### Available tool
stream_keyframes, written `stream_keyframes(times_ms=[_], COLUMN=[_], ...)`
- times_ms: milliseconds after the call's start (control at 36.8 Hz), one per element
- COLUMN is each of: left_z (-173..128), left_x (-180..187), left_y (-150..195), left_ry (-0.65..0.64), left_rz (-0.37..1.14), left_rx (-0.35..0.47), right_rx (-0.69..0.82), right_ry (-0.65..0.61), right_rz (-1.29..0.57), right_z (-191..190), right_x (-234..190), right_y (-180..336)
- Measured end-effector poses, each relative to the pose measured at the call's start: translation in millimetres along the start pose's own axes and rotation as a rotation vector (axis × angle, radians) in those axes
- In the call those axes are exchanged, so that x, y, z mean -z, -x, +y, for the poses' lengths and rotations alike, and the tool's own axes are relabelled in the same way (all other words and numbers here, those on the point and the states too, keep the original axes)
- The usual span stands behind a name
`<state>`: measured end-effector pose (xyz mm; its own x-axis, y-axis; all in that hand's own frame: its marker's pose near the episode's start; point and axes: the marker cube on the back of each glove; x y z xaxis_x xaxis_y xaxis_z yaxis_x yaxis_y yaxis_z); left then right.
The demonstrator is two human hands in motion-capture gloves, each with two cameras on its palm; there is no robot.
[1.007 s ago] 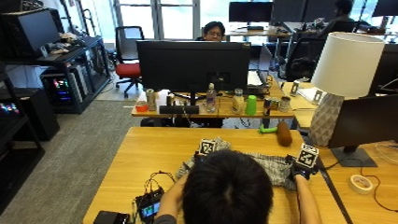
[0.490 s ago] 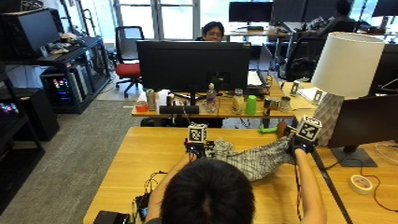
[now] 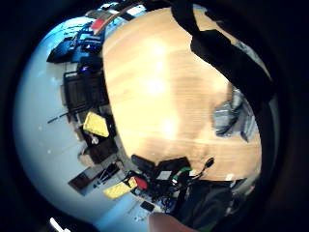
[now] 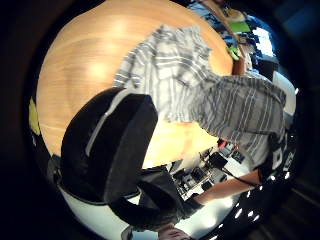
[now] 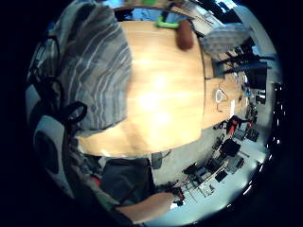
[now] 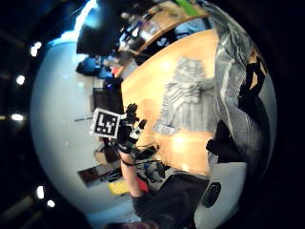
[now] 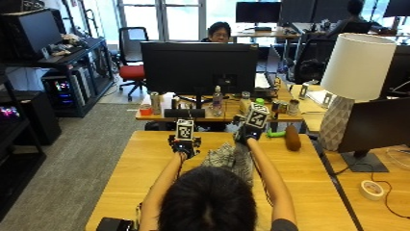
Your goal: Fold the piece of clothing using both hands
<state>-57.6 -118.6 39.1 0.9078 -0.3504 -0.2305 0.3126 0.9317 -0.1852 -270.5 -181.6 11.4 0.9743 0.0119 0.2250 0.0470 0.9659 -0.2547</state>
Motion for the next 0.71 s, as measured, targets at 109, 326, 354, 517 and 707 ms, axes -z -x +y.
stream_keyframes(times_ms=[109,326,354,517,707], left_z=[8.0,28.6,30.2,40.2,14.5], left_x=[1.8,4.1,4.6,4.3,-9.0], left_y=[24.2,63.9,67.5,79.6,79.5], left_ry=[0.007,0.021,0.010,-0.002,0.138], left_rz=[-0.063,-0.042,-0.035,0.001,0.002], left_rx=[0.090,0.163,0.162,0.156,0.102], right_rx=[0.111,0.062,0.010,0.131,0.502], right_ry=[0.034,0.279,0.288,0.136,0.142], right_rz=[0.020,-0.034,-0.068,-0.300,-0.342], right_z=[29.0,17.4,13.7,-6.1,32.3], right_x=[-41.4,-156.3,-164.6,-160.4,-93.1], right_y=[61.8,131.9,134.5,152.7,154.5])
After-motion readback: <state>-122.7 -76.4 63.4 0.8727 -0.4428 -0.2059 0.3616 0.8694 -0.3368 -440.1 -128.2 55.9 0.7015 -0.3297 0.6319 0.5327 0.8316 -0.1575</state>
